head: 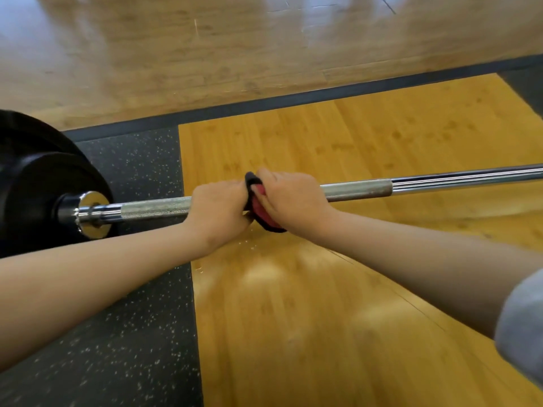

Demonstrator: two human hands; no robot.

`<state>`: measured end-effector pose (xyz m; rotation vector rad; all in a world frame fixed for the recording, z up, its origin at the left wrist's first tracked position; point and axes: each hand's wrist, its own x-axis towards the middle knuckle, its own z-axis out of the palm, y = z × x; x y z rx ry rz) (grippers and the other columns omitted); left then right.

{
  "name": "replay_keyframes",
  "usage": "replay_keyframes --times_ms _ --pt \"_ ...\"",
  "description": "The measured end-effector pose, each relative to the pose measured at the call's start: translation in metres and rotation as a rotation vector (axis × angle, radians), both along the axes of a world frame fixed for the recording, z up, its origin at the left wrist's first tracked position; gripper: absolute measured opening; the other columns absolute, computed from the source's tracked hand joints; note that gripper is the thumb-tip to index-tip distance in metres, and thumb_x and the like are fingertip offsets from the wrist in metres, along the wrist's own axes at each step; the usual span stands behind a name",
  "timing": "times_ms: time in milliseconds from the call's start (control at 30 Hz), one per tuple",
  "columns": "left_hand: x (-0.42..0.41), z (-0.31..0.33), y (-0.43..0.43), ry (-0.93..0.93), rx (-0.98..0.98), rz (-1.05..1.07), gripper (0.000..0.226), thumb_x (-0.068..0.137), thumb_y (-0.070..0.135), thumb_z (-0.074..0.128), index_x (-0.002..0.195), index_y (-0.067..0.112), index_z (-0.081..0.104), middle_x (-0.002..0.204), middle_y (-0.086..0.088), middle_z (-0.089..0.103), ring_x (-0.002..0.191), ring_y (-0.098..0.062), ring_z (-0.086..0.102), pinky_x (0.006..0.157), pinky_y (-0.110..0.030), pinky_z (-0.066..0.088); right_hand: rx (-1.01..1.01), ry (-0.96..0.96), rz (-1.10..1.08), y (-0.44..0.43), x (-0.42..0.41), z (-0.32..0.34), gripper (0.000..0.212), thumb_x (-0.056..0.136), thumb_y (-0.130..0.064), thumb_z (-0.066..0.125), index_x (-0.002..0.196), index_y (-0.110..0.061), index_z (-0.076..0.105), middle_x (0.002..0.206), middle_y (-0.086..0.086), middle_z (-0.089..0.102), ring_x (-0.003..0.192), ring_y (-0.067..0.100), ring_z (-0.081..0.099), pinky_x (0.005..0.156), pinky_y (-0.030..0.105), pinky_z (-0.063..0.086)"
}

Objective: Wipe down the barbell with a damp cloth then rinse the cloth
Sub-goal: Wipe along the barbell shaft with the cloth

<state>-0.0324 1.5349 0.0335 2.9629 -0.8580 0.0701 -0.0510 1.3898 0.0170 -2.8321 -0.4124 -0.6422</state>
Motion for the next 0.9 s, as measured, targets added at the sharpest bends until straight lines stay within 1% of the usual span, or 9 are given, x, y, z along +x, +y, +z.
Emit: replay_keyframes --times_ms 133,233,400,467,533,600,667,767,900 --pt "0.002 -0.008 -0.016 0.020 0.006 -0.075 0.032 0.085 0.039 0.062 0.107 0.017 0.053 0.092 0.001 0.066 0.085 -0.027 0.064 0.055 -0.030 0.034 -0.044 0.048 0.038 -0.041 -0.004 -0.001 0.034 0.093 -0.032 0.038 0.072 -0.010 0.054 0.053 0.000 0.055 0.039 0.020 0.049 0.041 0.021 0.020" --pt "0.009 -0.009 -0.021 0.043 0.117 -0.053 0.025 0.090 0.039 0.056 0.104 0.019 0.052 0.087 0.000 0.064 0.080 -0.026 0.061 0.056 -0.029 0.032 -0.063 0.195 -0.081 -0.092 -0.015 0.000 0.041 0.097 -0.038 0.035 0.085 -0.005 0.057 0.063 0.009 0.061 0.050 0.030 0.056 0.046 0.027 0.027" --pt "0.018 -0.009 -0.020 0.068 0.153 -0.110 0.023 0.092 0.041 0.053 0.098 0.019 0.054 0.081 0.000 0.060 0.070 -0.024 0.055 0.056 -0.029 0.042 -0.098 0.191 -0.245 -0.158 -0.034 0.006 0.034 0.100 -0.031 0.036 0.085 -0.005 0.052 0.066 0.014 0.059 0.057 0.035 0.056 0.049 0.033 0.031" --pt "0.029 -0.003 -0.022 0.279 0.154 -0.132 0.024 0.089 0.044 0.058 0.092 0.020 0.056 0.080 0.000 0.062 0.072 -0.023 0.060 0.062 -0.033 0.052 -0.046 0.192 -0.257 -0.148 -0.033 0.002 0.033 0.099 -0.031 0.037 0.084 -0.006 0.052 0.066 0.013 0.058 0.058 0.035 0.055 0.051 0.033 0.029" --pt "0.046 0.008 -0.027 0.739 0.126 -0.115 0.026 0.087 0.038 0.066 0.084 0.015 0.055 0.072 -0.003 0.062 0.062 -0.022 0.060 0.056 -0.032 0.052 -0.012 0.153 -0.245 -0.119 -0.029 0.002 0.036 0.095 -0.035 0.034 0.080 -0.008 0.053 0.063 0.012 0.058 0.055 0.033 0.054 0.052 0.030 0.024" --pt "0.059 0.017 -0.031 1.210 0.104 -0.045 0.024 0.088 0.027 0.068 0.079 0.011 0.051 0.059 -0.002 0.053 0.046 -0.016 0.047 0.046 -0.026 0.042 0.008 0.087 -0.199 -0.078 -0.021 0.000 0.034 0.091 -0.034 0.036 0.073 -0.011 0.053 0.058 0.009 0.058 0.049 0.030 0.052 0.051 0.026 0.021" --pt "0.062 0.022 -0.032 1.368 0.083 -0.041 0.023 0.089 0.018 0.066 0.073 0.012 0.049 0.053 0.001 0.045 0.040 -0.012 0.039 0.043 -0.023 0.036 0.014 0.003 -0.139 -0.032 -0.012 -0.005 0.030 0.087 -0.031 0.039 0.069 -0.012 0.054 0.054 0.004 0.057 0.045 0.027 0.052 0.051 0.024 0.019" --pt "0.052 0.022 -0.030 1.221 -0.013 -0.061 0.023 0.087 0.012 0.064 0.066 0.014 0.053 0.055 0.000 0.047 0.043 -0.013 0.042 0.046 -0.025 0.037 0.053 -0.020 -0.095 0.004 -0.004 -0.008 0.031 0.088 -0.027 0.038 0.072 -0.010 0.057 0.055 0.003 0.058 0.045 0.025 0.053 0.049 0.025 0.021" --pt "0.031 0.017 -0.021 0.628 0.079 -0.120 0.017 0.086 0.034 0.062 0.081 0.018 0.058 0.067 0.004 0.061 0.057 -0.015 0.057 0.057 -0.032 0.053 -0.030 -0.037 0.051 -0.020 -0.004 -0.009 0.033 0.093 -0.029 0.038 0.075 -0.009 0.057 0.056 0.001 0.057 0.043 0.021 0.049 0.047 0.024 0.022"
